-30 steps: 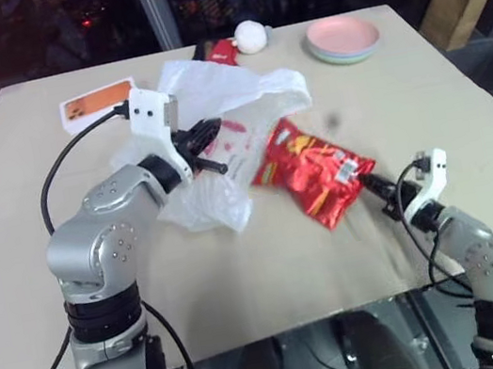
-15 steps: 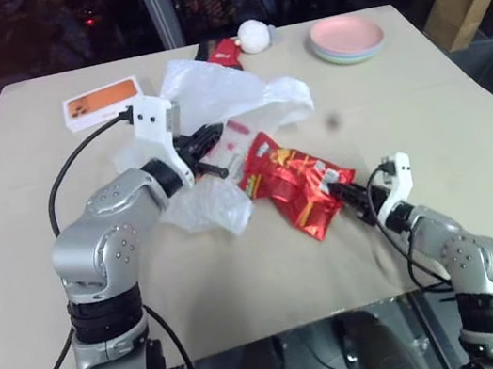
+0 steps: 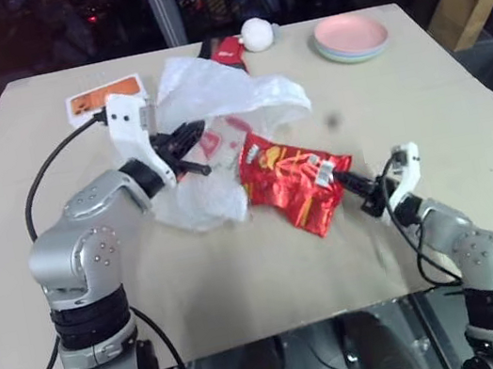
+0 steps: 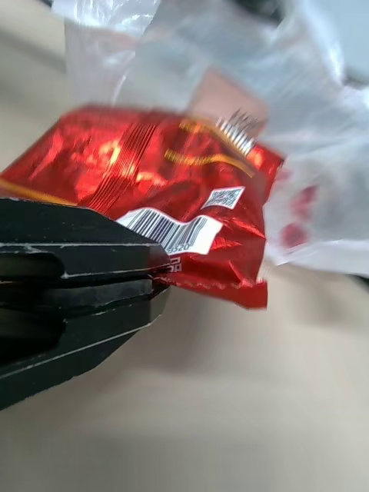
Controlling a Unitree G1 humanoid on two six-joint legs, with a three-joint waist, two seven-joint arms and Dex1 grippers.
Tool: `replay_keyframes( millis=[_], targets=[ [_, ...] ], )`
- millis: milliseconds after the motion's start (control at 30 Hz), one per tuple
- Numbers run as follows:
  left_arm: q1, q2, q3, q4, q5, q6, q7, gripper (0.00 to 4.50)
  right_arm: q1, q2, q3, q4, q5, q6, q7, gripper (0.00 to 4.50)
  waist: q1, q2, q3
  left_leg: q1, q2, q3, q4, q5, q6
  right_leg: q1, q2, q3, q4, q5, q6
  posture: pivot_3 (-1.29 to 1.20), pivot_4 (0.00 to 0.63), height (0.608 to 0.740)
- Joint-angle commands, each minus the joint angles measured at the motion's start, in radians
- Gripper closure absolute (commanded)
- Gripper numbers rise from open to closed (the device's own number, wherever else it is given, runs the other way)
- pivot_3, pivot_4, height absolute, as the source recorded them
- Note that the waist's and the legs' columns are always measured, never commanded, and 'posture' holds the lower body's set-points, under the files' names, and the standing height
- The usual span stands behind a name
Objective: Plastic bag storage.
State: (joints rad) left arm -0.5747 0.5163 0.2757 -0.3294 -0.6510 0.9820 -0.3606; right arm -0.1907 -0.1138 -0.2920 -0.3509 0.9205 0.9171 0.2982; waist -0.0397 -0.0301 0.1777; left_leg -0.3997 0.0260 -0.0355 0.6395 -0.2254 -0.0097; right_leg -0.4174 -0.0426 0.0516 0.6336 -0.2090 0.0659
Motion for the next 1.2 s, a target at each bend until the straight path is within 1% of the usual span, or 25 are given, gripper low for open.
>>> replay_keyframes(
  millis=[33, 167, 300, 500, 567, 633, 733, 933, 1100, 1200],
  targets=[
    [-0.052, 0.031, 0.046, 0.000, -0.047, 0.010, -0.021, 4.50, -0.030, -0.006, -0.069, -0.136, 0.239, 0.036, -0.109, 4.42, -0.001, 0.000, 0.000, 0.000, 0.000, 0.000, 0.000, 0.000, 0.000, 0.000, 0.000, 0.000, 0.000, 0.000, 0.000, 0.00, 0.150, 0.740],
    [-0.070, 0.059, 0.024, 0.003, -0.066, 0.015, -0.059, 4.50, -0.071, -0.013, -0.070, -0.152, 0.387, 0.029, -0.254, 4.42, -0.003, 0.000, 0.000, 0.000, 0.000, 0.000, -0.001, 0.000, 0.000, 0.000, 0.000, 0.000, -0.001, 0.000, 0.000, 0.00, 0.150, 0.740],
    [-0.091, 0.066, -0.003, 0.005, -0.074, 0.014, -0.078, 4.50, -0.126, 0.002, -0.028, -0.128, 0.460, 0.002, -0.343, 4.42, -0.002, 0.000, 0.000, 0.000, 0.000, 0.000, -0.002, 0.000, 0.000, 0.000, 0.000, 0.000, -0.001, -0.001, -0.002, 0.00, 0.150, 0.740],
    [-0.108, 0.047, -0.036, -0.021, -0.095, 0.031, -0.079, 4.50, -0.220, 0.058, 0.054, -0.078, 0.526, -0.042, -0.392, 4.42, -0.003, 0.001, 0.001, 0.000, 0.000, 0.000, -0.002, 0.000, 0.000, 0.000, 0.000, 0.000, -0.002, 0.000, 0.000, 0.00, 0.150, 0.740],
    [-0.118, 0.040, -0.025, -0.036, -0.126, 0.055, -0.064, 4.50, -0.289, 0.108, 0.073, -0.028, 0.547, -0.076, -0.399, 4.42, -0.003, 0.001, 0.001, 0.000, 0.000, 0.000, -0.002, 0.000, 0.000, 0.000, 0.000, 0.000, -0.002, 0.000, 0.000, 0.00, 0.150, 0.740],
    [-0.118, 0.040, -0.019, -0.047, -0.143, 0.067, -0.056, 4.50, -0.338, 0.134, 0.085, 0.015, 0.547, -0.098, -0.398, 4.42, -0.004, 0.002, 0.001, 0.000, 0.000, 0.000, -0.002, 0.000, 0.000, 0.000, 0.000, 0.000, -0.002, 0.000, 0.000, 0.00, 0.150, 0.740],
    [-0.118, 0.038, -0.005, -0.053, -0.162, 0.076, -0.037, 4.50, -0.386, 0.149, 0.105, 0.089, 0.499, -0.114, -0.360, 4.42, -0.001, 0.002, 0.001, 0.000, 0.000, 0.000, -0.003, 0.000, 0.000, 0.000, 0.000, 0.000, -0.002, 0.001, -0.002, 0.00, 0.150, 0.740],
    [-0.132, 0.008, 0.044, -0.056, -0.231, 0.098, 0.020, 4.50, -0.444, 0.162, 0.180, 0.365, 0.279, -0.190, -0.171, 4.42, -0.002, 0.002, 0.001, -0.002, 0.000, 0.000, -0.003, 0.000, 0.000, 0.000, 0.000, -0.001, -0.005, 0.002, -0.003, 0.00, 0.150, 0.740],
    [-0.114, 0.011, 0.054, -0.087, -0.284, 0.127, 0.050, 4.50, -0.535, 0.199, 0.183, 0.573, 0.146, -0.273, -0.054, 4.42, -0.005, 0.003, 0.002, -0.002, 0.000, 0.000, -0.003, 0.000, 0.000, 0.000, 0.000, -0.001, -0.005, 0.003, -0.003, 0.00, 0.150, 0.740],
    [-0.101, 0.009, 0.057, -0.107, -0.308, 0.135, 0.072, 4.50, -0.615, 0.233, 0.175, 0.712, 0.075, -0.333, -0.001, 4.42, -0.006, 0.003, 0.002, -0.001, 0.000, 0.000, -0.004, 0.000, 0.000, 0.000, 0.000, -0.001, -0.005, 0.003, -0.004, 0.00, 0.150, 0.740]
  ],
)
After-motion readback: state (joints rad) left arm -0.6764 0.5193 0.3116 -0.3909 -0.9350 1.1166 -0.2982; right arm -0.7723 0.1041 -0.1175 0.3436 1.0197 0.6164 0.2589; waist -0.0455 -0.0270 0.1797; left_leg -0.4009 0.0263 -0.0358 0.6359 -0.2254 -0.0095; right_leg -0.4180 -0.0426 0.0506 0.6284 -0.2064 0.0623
